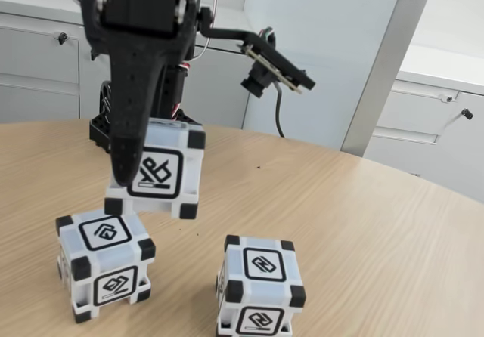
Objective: Stack cubes from left to right.
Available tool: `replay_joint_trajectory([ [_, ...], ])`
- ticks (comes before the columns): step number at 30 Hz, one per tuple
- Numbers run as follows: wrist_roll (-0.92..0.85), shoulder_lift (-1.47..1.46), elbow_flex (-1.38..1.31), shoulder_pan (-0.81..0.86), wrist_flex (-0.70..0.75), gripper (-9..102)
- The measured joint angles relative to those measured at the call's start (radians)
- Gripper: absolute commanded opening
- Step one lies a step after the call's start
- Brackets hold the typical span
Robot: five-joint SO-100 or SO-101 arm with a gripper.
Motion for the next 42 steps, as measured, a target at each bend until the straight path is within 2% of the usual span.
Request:
replay_joint_trajectory([
  [10, -0.060, -0.052, 0.000, 0.006, 0.000, 12],
  [42, -0.052, -0.069, 0.000, 0.146, -0.002, 12],
])
